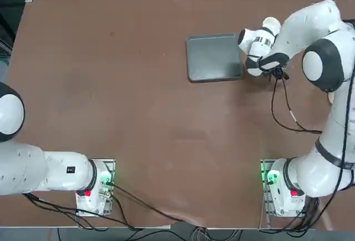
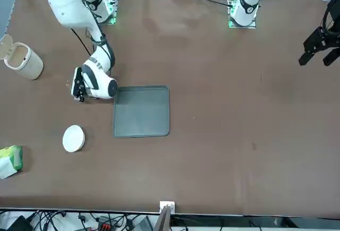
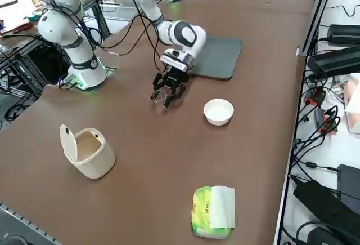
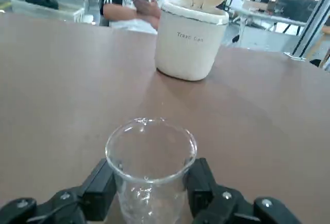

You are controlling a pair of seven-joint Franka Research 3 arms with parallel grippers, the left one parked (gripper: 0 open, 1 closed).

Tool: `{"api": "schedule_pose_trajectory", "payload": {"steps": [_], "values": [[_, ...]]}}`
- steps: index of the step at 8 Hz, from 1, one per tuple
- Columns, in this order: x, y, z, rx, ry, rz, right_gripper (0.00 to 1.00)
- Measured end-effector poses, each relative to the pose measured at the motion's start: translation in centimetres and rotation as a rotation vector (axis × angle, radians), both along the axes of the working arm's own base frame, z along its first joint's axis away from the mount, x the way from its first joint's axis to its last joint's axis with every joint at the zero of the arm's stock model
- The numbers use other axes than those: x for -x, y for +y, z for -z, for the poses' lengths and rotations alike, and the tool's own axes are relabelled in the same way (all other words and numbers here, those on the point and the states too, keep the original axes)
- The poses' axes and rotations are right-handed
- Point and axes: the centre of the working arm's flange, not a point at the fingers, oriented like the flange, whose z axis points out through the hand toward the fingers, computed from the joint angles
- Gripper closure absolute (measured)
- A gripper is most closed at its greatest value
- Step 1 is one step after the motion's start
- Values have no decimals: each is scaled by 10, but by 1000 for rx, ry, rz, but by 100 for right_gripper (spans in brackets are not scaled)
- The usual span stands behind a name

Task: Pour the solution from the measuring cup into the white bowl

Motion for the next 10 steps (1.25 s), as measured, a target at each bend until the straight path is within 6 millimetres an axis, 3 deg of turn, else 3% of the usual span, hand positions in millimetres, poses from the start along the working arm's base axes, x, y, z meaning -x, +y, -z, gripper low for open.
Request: {"api": "schedule_pose_trajectory", "payload": {"steps": [1, 2, 3, 6, 8, 10], "values": [[3, 2, 8, 16, -9, 1, 25], [4, 5, 10, 21, -16, -1, 9], [2, 8, 8, 20, -21, -4, 0], [-11, 19, -1, 2, -58, -8, 0], [-21, 48, -17, -73, -77, 15, 0], [-33, 72, -46, -175, -45, 21, 0]]}}
